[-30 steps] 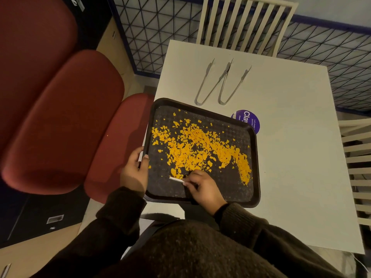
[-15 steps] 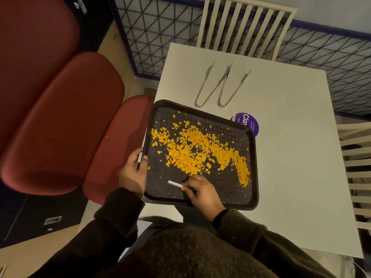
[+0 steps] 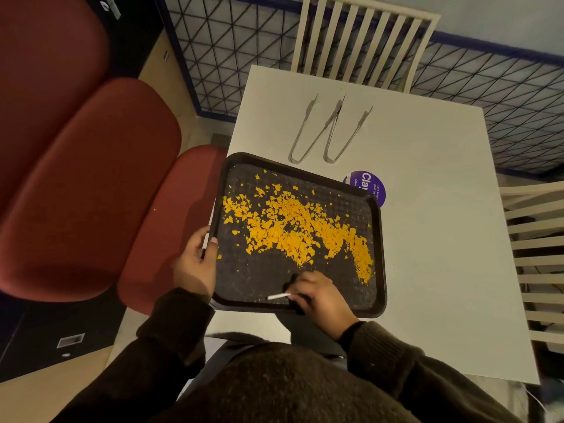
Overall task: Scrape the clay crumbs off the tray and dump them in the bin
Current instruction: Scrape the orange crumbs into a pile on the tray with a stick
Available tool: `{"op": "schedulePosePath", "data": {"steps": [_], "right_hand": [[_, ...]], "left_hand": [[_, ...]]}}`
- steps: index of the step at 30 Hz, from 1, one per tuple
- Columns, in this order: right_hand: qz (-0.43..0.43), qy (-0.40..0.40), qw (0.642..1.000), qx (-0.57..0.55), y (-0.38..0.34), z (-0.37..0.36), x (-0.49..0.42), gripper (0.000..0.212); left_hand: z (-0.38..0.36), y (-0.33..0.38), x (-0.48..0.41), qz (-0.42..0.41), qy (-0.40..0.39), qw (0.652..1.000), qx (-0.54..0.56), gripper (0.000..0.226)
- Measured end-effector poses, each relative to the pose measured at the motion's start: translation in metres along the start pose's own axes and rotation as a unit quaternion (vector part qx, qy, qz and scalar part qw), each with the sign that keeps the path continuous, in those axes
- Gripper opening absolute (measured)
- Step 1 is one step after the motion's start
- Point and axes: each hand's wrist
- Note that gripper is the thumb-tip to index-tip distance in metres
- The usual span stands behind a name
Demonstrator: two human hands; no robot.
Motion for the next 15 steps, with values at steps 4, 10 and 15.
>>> {"op": "schedulePosePath", "data": {"steps": [4, 10, 15], "right_hand": [[-0.01, 0.0, 1.0, 0.013, 0.005, -0.003, 0.009, 0.009], [-0.197, 0.113, 0.972, -0.059, 0.016, 0.002, -0.015, 0.007], [-0.212, 0.137, 0.964, -0.082, 0.022, 0.009, -0.02, 0.013]], "left_hand": [[-0.001, -0.002, -0.002, 0.002, -0.002, 1.0, 0.004, 0.028], [0.0, -0.002, 0.001, -0.002, -0.009, 1.0, 0.013, 0.027], [0.0, -0.004, 0.0, -0.002, -0.016, 0.999, 0.032, 0.024]]}}
Point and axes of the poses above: each hand's wrist, its own x-axis away from the middle knuckle, its own z-axis out of the back of the hand, y = z × x, and after that the axes turned 3 degrees about z, right-handed
